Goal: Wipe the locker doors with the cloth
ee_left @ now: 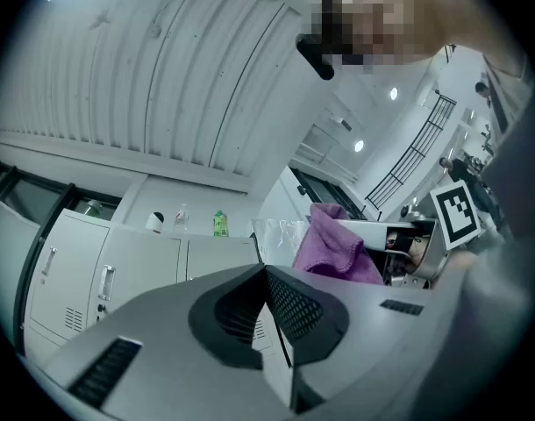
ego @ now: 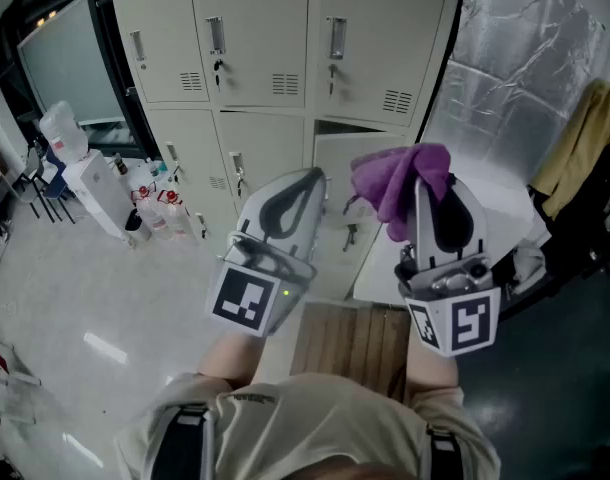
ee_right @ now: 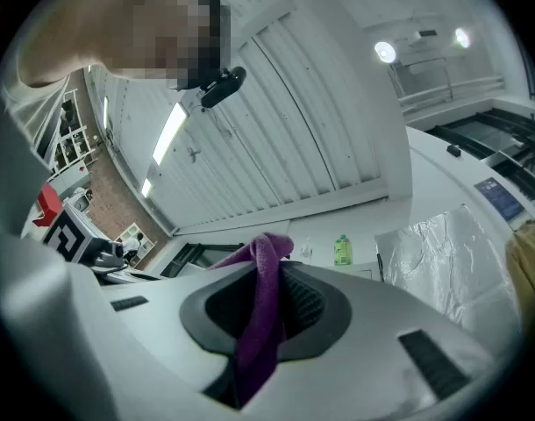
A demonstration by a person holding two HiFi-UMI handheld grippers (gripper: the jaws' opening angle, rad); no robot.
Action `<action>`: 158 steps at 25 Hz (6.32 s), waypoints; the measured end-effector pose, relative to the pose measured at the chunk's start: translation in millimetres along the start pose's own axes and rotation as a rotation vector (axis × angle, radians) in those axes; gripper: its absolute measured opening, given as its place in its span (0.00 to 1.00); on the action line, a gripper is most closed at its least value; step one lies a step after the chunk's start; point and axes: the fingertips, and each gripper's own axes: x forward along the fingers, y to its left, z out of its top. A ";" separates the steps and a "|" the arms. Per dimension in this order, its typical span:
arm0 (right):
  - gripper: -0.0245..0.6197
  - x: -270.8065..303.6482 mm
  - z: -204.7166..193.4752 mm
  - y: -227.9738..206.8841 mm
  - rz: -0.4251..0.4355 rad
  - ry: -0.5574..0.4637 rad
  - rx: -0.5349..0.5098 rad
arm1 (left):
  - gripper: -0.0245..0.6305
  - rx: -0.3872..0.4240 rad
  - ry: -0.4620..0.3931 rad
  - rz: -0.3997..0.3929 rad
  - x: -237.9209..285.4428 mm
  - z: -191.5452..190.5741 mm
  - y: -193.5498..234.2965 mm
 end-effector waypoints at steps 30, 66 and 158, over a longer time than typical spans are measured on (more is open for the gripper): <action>0.12 -26.0 -12.2 -37.9 0.071 0.005 0.039 | 0.04 0.030 0.029 0.055 18.2 -8.8 -43.2; 0.12 340.7 -92.7 -105.1 0.047 -0.172 -0.272 | 0.04 0.096 -0.187 0.026 226.2 -40.9 171.7; 0.12 238.3 -162.2 -199.0 -0.221 0.045 -0.474 | 0.04 -0.032 -0.115 -0.075 300.1 -104.9 97.6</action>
